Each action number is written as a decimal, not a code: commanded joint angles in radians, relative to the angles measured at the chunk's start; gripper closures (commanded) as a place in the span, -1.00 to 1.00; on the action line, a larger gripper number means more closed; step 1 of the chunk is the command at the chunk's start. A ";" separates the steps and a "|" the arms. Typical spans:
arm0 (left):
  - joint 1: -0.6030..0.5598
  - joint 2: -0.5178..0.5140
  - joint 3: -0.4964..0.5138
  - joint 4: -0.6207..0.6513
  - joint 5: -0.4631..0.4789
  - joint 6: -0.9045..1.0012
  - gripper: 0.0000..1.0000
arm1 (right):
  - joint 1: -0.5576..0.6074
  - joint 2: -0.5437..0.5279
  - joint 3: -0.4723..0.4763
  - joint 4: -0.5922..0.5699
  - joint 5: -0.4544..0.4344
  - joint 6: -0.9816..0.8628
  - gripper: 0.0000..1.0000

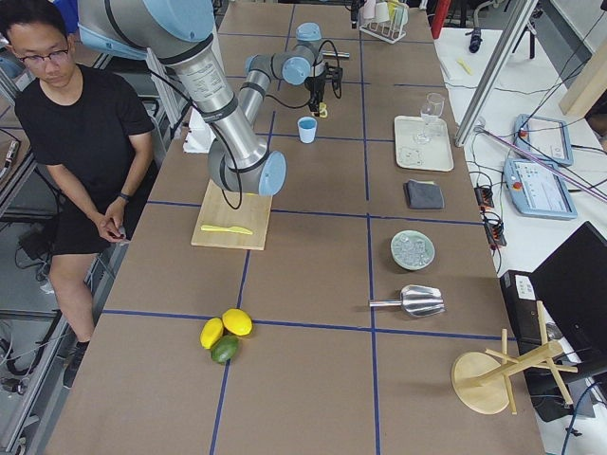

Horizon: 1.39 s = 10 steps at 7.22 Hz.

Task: Squeeze lemon into cup
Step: 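Lift the lemon slice with the right gripper and carry it over the blue cup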

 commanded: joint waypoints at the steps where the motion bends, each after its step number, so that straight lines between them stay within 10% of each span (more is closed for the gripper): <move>1: 0.000 0.000 0.033 -0.048 -0.001 -0.001 -1.00 | -0.027 0.000 0.004 -0.034 0.003 0.001 -0.07; 5: 0.000 0.000 0.039 -0.056 -0.001 -0.001 -1.00 | -0.052 -0.005 0.045 -0.120 0.012 0.001 -0.13; 8: 0.000 0.000 0.039 -0.056 -0.001 -0.001 -1.00 | -0.052 -0.012 0.045 -0.114 0.012 0.001 -0.99; 10: 0.000 0.000 0.042 -0.056 -0.001 -0.002 -1.00 | -0.050 -0.012 0.053 -0.113 0.012 0.001 -1.00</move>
